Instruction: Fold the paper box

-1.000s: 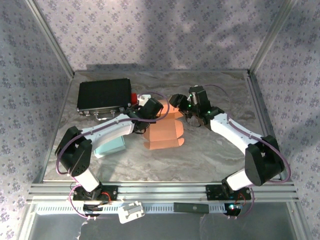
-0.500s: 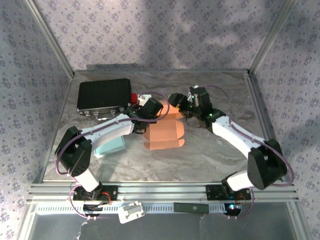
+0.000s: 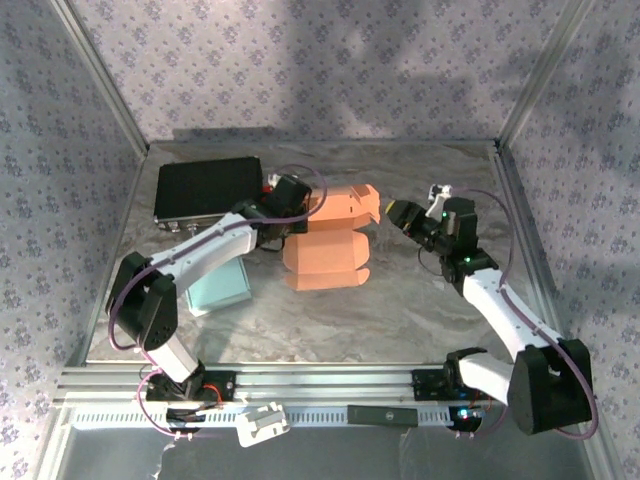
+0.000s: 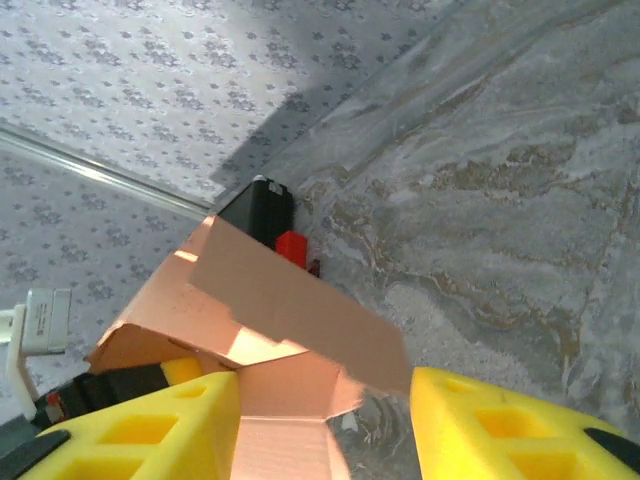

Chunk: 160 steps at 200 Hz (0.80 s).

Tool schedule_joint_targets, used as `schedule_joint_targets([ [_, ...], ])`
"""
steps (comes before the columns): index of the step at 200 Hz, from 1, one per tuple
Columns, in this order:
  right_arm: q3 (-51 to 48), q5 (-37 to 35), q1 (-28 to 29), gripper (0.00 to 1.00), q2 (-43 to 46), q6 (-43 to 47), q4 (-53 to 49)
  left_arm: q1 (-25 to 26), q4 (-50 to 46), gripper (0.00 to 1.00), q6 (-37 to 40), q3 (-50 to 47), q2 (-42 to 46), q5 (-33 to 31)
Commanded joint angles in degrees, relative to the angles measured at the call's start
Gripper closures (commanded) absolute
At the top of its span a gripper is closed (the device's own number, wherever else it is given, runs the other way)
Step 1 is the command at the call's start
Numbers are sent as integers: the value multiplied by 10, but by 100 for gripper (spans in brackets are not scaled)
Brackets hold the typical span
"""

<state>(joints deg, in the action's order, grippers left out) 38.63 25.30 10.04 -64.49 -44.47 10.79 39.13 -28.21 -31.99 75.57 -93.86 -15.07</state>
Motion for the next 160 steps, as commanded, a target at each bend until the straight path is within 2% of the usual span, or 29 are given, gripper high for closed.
schedule_joint_targets([
  [1, 33, 136, -23, 53, -13, 120, 14, -25, -50, 100, 68, 72, -6, 107],
  [29, 76, 183, -23, 61, -57, 205, -31, -54, -72, 100, 125, 114, -27, 180],
  [63, 106, 230, -25, 62, -100, 237, -24, -86, -94, 100, 162, 151, -57, 252],
  [88, 114, 253, -30, 62, -98, 241, -11, -92, -103, 100, 179, 167, -73, 264],
  [126, 137, 281, -32, 62, -111, 276, -49, -100, -103, 100, 192, 180, -84, 283],
  [160, 123, 268, -51, 56, -99, 280, -47, -107, -129, 100, 207, 193, -90, 301],
])
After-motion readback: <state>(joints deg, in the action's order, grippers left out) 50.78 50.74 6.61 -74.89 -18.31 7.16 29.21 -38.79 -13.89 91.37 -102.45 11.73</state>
